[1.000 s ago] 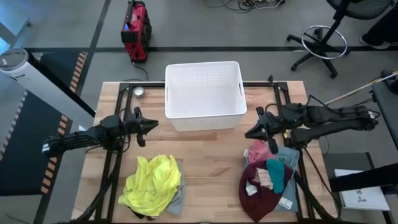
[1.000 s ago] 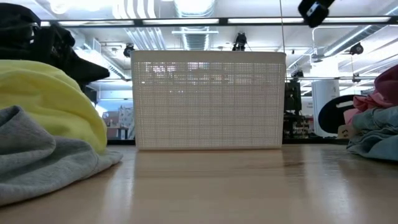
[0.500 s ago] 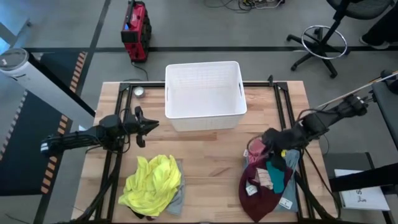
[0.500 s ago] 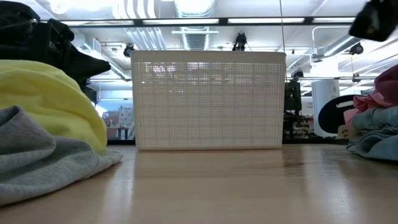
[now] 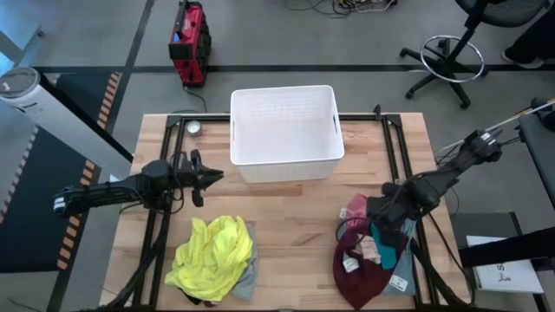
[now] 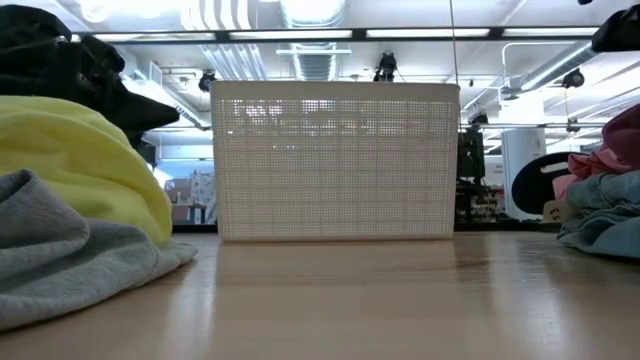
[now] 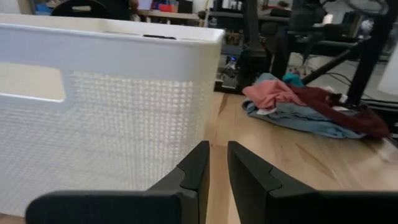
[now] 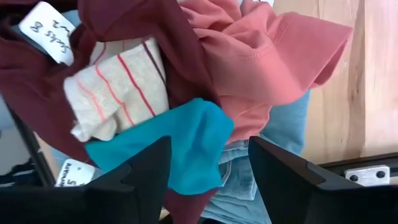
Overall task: Sort clothes
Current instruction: Put the blue sock into the white laundry bin
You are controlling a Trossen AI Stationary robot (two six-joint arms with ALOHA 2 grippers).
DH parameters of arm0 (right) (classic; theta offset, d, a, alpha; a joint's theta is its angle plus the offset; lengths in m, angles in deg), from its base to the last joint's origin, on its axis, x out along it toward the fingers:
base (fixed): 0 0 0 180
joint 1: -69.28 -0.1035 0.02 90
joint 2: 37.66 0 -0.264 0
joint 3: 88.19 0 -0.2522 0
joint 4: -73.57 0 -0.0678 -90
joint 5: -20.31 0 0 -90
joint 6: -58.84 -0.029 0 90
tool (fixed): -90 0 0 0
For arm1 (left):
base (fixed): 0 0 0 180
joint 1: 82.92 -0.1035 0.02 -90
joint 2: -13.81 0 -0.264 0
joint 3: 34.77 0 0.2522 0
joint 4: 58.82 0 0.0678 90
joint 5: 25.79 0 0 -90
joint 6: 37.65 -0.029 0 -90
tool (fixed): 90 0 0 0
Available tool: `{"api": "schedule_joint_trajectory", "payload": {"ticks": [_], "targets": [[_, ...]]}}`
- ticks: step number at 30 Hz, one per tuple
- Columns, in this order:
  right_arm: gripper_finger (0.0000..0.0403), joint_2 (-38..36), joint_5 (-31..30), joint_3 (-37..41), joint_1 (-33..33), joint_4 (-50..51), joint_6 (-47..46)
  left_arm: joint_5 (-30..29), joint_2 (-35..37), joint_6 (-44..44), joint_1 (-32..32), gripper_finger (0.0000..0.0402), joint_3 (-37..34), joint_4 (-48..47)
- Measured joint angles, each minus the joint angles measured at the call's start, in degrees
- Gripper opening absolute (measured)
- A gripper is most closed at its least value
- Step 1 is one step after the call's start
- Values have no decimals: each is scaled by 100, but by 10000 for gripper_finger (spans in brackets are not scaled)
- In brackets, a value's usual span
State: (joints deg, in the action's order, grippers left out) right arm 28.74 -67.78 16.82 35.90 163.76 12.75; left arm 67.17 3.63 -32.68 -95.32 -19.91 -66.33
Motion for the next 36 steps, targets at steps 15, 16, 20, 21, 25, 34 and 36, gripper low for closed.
{"api": "schedule_joint_trajectory", "payload": {"ticks": [15, 16, 20, 21, 25, 34, 36], "targets": [[209, 313, 122, 238, 2, -3, 252, 81, -37, -127, 0, 46, 0, 685], [209, 313, 158, 286, 2, -35, 281, 81, -42, -122, 0, 46, 0, 677], [208, 315, 258, 455, 16, -249, 410, 78, -70, -99, 0, 46, 0, 677], [207, 315, 258, 494, 15, -298, 459, 79, -77, -68, 0, 46, 0, 668], [189, 313, 265, 560, 92, -351, 588, 77, -111, 107, 0, 46, 0, 665], [14, 437, 474, 605, 505, -562, 929, 77, -231, 311, 0, 45, 0, 666], [15, 504, 732, 575, 540, -553, 940, 78, -271, 434, 0, 46, 0, 634]]}}
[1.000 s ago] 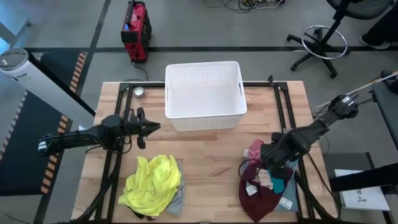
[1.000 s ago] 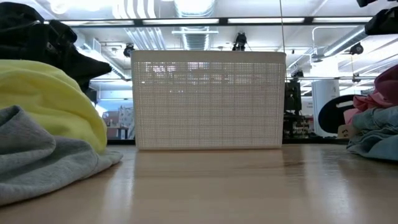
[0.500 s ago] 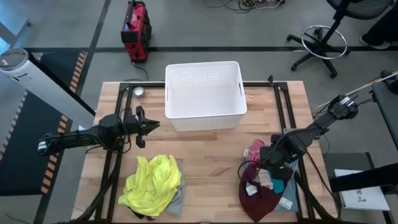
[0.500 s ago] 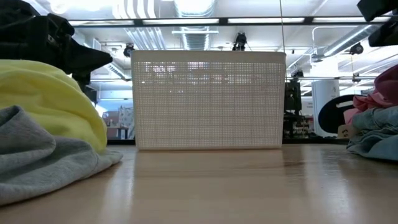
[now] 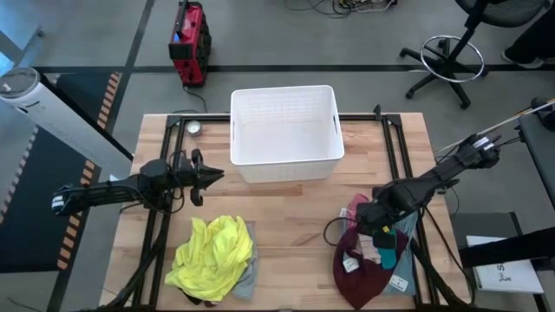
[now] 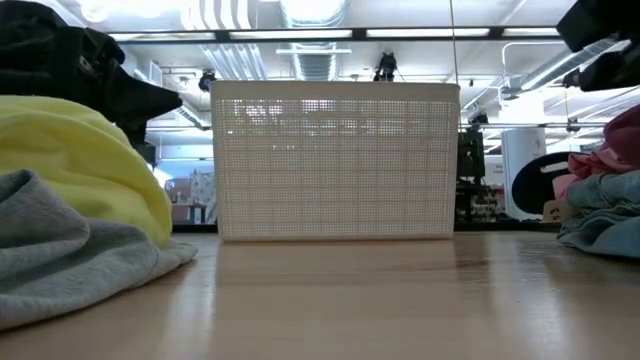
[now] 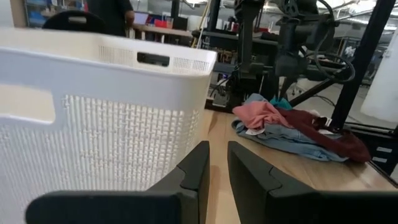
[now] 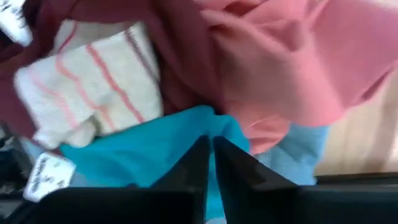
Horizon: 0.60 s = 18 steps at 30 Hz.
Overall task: Sort clothes
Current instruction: Put the blue sock into the white laundry bin
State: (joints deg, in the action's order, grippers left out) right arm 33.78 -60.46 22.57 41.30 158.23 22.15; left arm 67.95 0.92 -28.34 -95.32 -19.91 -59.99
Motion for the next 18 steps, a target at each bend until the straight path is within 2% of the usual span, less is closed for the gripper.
{"api": "schedule_joint_trajectory", "payload": {"ticks": [7, 13, 18], "targets": [[113, 150, 133, -499, 2, 60, -409, 23, -285, 385, 0, 46, 0, -29], [207, 203, 127, -385, 2, 332, -568, 25, -540, 377, 0, 46, 0, -12], [243, 326, 111, -173, 6, 368, -353, 29, -678, 278, 0, 45, 0, 259]]}}
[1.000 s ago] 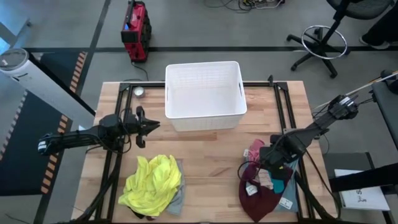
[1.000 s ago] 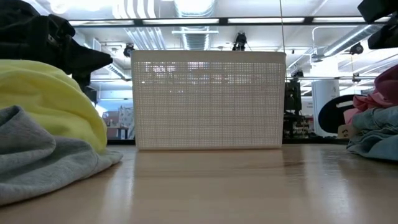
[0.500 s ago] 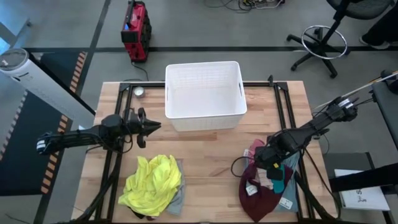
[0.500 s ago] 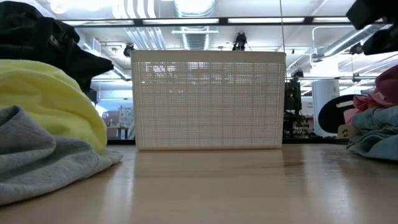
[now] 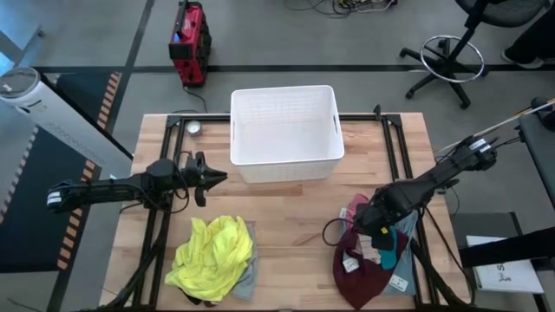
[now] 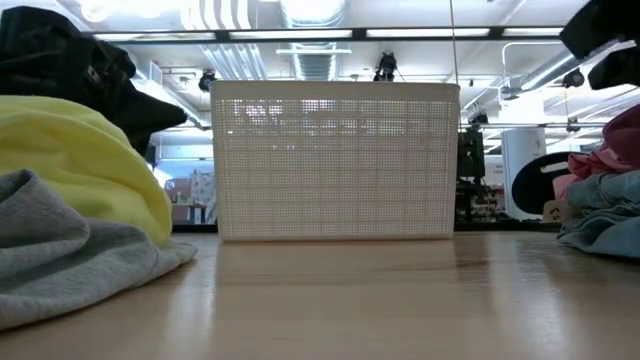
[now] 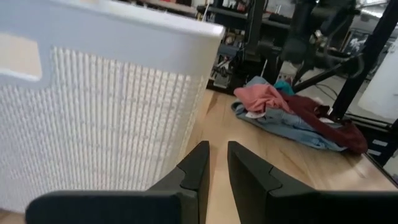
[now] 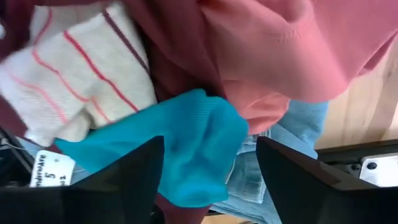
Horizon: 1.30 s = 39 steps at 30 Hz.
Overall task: Sort clothes
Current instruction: Put the blue sock into the white laundry bin
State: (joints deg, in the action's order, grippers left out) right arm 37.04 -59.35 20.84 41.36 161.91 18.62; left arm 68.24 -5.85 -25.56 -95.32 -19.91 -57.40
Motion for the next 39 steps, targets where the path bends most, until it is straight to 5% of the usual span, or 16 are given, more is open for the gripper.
{"api": "schedule_joint_trajectory", "payload": {"ticks": [6, 14, 23, 29, 39], "targets": [[210, 267, -154, 11, 11, -45, 250, -1, -15, -530, 26, 38, 0, 298], [19, 456, -244, -32, 11, -28, 512, 0, -20, -909, 356, 3, 0, 773], [4, 253, -554, -1034, 7, 93, 428, -339, -42, -1014, 1109, 0, 0, 756], [2, 269, -1735, -2320, 102, 323, 834, -880, -230, -1106, 1729, 0, -4, 781], [1, 270, -4705, -3662, 1075, -172, 2068, -1699, -599, -1255, 2286, 0, -7, 1053]]}}
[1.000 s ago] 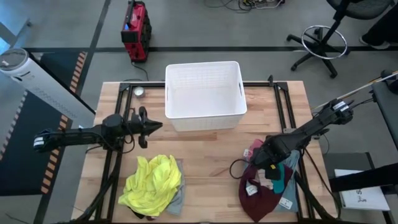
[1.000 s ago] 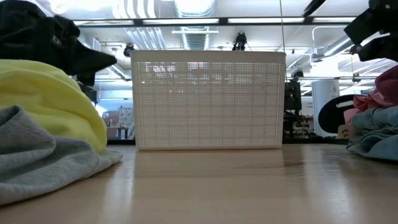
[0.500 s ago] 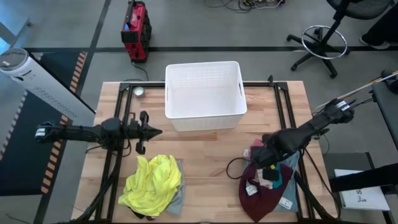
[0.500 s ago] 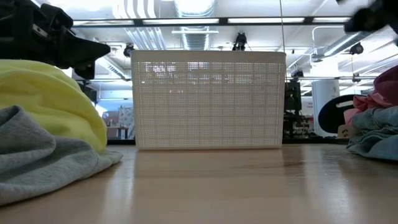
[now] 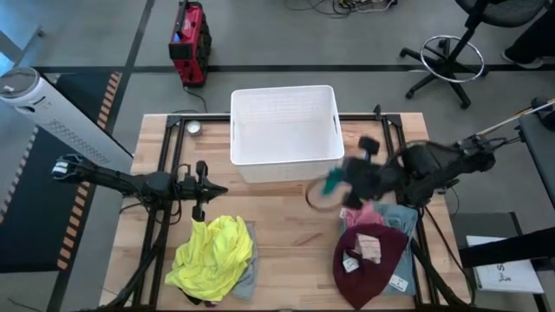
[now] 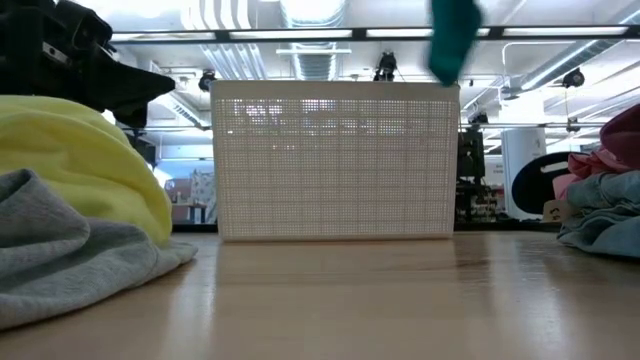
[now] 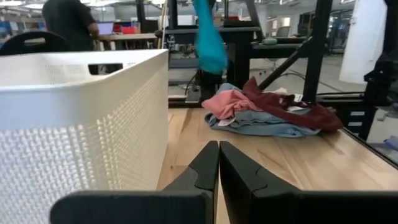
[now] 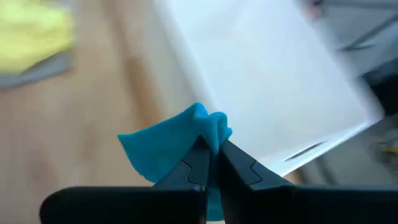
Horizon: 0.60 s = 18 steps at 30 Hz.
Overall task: Sort clothes
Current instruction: Put the blue sock into the white laundry bin
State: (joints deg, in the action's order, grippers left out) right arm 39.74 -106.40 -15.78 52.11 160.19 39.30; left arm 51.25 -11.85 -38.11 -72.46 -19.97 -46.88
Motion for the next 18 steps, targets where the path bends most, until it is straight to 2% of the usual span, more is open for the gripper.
{"api": "schedule_joint_trajectory", "payload": {"ticks": [2, 6, 10, 13, 18], "targets": [[1, 2, -235, -82, 334, -366, 490, -9, -50, 40, 0, 0, -2, 116], [0, 2, -233, -109, 1007, -1687, 1633, -8, -50, -2, 0, 0, -2, 471], [0, 56, 163, -69, 1693, -2752, 2592, -8, -4, -72, 0, 0, -2, 512], [0, 203, 631, -57, 2201, -2964, 2784, -8, -17, -76, 0, 0, -2, 451], [19, 629, 660, -56, 2807, -3053, 2562, -5, -74, -78, 0, 0, -2, 426]]}}
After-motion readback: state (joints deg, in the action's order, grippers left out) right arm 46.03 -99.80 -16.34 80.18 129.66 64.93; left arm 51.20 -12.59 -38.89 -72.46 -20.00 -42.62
